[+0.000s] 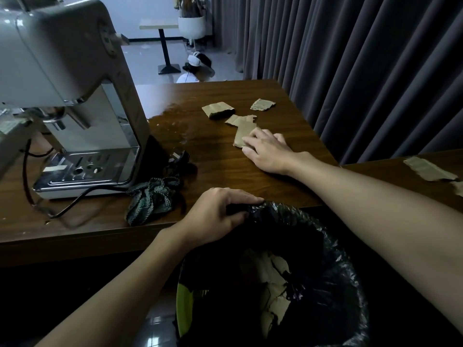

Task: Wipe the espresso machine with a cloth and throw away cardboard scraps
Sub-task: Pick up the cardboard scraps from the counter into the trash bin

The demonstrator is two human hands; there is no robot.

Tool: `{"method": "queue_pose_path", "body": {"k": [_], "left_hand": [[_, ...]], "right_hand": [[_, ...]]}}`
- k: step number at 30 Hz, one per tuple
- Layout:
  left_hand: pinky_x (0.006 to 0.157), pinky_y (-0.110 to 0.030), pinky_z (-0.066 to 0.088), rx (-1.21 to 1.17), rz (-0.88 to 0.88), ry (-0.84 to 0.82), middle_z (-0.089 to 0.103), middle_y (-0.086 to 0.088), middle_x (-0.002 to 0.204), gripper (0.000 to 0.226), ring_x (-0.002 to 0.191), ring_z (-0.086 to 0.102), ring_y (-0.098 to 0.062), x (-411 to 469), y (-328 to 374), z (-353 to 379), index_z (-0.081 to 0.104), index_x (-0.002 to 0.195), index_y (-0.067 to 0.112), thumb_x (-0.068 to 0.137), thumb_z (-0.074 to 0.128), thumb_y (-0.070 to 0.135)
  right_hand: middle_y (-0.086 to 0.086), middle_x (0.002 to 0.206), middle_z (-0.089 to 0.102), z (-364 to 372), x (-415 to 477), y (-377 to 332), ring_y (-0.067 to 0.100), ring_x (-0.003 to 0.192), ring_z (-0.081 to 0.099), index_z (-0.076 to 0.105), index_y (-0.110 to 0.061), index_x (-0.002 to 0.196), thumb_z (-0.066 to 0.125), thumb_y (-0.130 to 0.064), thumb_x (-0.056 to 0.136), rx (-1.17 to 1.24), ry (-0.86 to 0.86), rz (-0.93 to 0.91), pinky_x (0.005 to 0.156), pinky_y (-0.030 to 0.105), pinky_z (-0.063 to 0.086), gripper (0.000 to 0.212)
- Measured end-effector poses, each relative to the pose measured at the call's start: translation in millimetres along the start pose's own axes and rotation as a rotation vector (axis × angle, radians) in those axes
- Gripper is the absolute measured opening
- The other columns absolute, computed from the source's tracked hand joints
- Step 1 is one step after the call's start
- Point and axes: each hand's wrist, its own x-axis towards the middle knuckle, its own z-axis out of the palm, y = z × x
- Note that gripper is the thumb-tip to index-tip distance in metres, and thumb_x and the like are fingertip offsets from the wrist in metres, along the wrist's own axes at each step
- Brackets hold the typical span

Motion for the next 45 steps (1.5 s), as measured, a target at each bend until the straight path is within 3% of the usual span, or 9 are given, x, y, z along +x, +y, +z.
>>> {"method": "queue_pose_path", "body": {"k": [4, 10, 14, 19, 24, 31, 35, 42, 45], "left_hand": [[0.101, -0.034, 0.052, -0.156, -0.083, -0.003, 0.072, 0.015, 0.115, 0.040, 0.110, 0.065, 0.001, 1, -4, 1, 0.074, 0.119, 0.024, 0.086, 0.070, 0.000], [0.094, -0.042, 0.057, -0.287, -0.140, 0.023, 0.076, 0.010, 0.107, 0.031, 0.100, 0.072, -0.008, 2, -4, 1, 0.078, 0.108, 0.022, 0.085, 0.075, 0.002], [0.093, -0.035, 0.057, -0.314, -0.147, 0.014, 0.076, 0.010, 0.105, 0.030, 0.098, 0.072, -0.008, 3, -2, 0, 0.079, 0.106, 0.020, 0.084, 0.075, 0.001], [0.093, -0.036, 0.057, -0.315, -0.164, -0.005, 0.076, 0.006, 0.107, 0.029, 0.099, 0.072, -0.008, 4, -2, -2, 0.077, 0.109, 0.015, 0.084, 0.075, 0.000], [0.091, -0.036, 0.058, -0.326, -0.175, -0.031, 0.076, 0.003, 0.109, 0.031, 0.099, 0.072, -0.009, 5, 1, -5, 0.076, 0.111, 0.013, 0.085, 0.072, -0.003], [0.088, -0.030, 0.058, -0.372, -0.171, -0.028, 0.077, 0.003, 0.106, 0.031, 0.097, 0.073, -0.011, 6, -1, -6, 0.077, 0.108, 0.013, 0.083, 0.073, -0.004], [0.086, -0.031, 0.057, -0.437, -0.123, -0.044, 0.078, -0.001, 0.101, 0.026, 0.095, 0.073, -0.016, 8, -1, -6, 0.077, 0.103, 0.010, 0.082, 0.075, -0.006], [0.083, -0.027, 0.058, -0.437, -0.161, -0.070, 0.077, -0.003, 0.102, 0.029, 0.092, 0.073, -0.016, 8, 0, -10, 0.074, 0.106, 0.010, 0.083, 0.073, -0.007], [0.079, -0.024, 0.056, -0.443, -0.175, -0.063, 0.076, -0.008, 0.101, 0.029, 0.088, 0.072, -0.014, 8, 4, -11, 0.074, 0.105, 0.009, 0.081, 0.075, -0.006]], "right_hand": [[0.002, 0.140, 0.037, -3, -23, 12, 0.022, 0.135, 0.032, 0.059, -0.027, 0.121, 0.040, -0.044, 0.100, 0.091, 0.054, 0.010, 0.113, 0.047, 0.020, 0.033], [-0.007, 0.114, 0.053, 0, -51, 27, 0.017, 0.111, 0.049, 0.054, -0.027, 0.078, 0.057, -0.049, 0.091, 0.200, 0.114, 0.091, 0.098, 0.042, 0.027, 0.026], [-0.007, 0.111, 0.056, -1, -59, 27, 0.016, 0.111, 0.049, 0.055, -0.027, 0.095, 0.070, -0.038, 0.085, 0.320, 0.171, 0.177, 0.092, 0.038, 0.026, 0.022], [-0.001, 0.117, 0.051, -11, -61, 16, 0.017, 0.108, 0.050, 0.043, -0.026, 0.135, 0.073, -0.014, 0.078, 0.611, 0.109, 0.326, 0.089, 0.033, 0.042, 0.065], [-0.002, 0.099, 0.062, -18, -73, 14, 0.014, 0.095, 0.059, 0.066, -0.021, 0.104, 0.065, -0.012, 0.088, 0.688, 0.170, 0.332, 0.067, 0.021, 0.045, 0.018], [0.006, 0.091, 0.062, -58, -129, 3, 0.012, 0.079, 0.061, 0.066, -0.009, 0.096, 0.060, 0.000, 0.090, 1.260, 0.066, 0.184, 0.066, 0.022, 0.054, 0.012], [0.012, 0.100, 0.068, -66, -163, -1, 0.024, 0.087, 0.064, 0.069, -0.007, 0.106, 0.065, -0.009, 0.089, 0.989, -0.221, -0.010, 0.077, 0.026, 0.054, 0.018], [-0.010, 0.107, 0.064, -27, -163, -16, 0.005, 0.095, 0.062, 0.061, -0.031, 0.120, 0.068, -0.030, 0.090, 0.539, -0.127, -0.027, 0.079, 0.016, 0.051, 0.031], [-0.014, 0.105, 0.064, -13, -158, -22, -0.001, 0.096, 0.059, 0.062, -0.035, 0.115, 0.067, -0.026, 0.091, 0.414, -0.051, -0.075, 0.086, 0.023, 0.051, 0.027]]}}
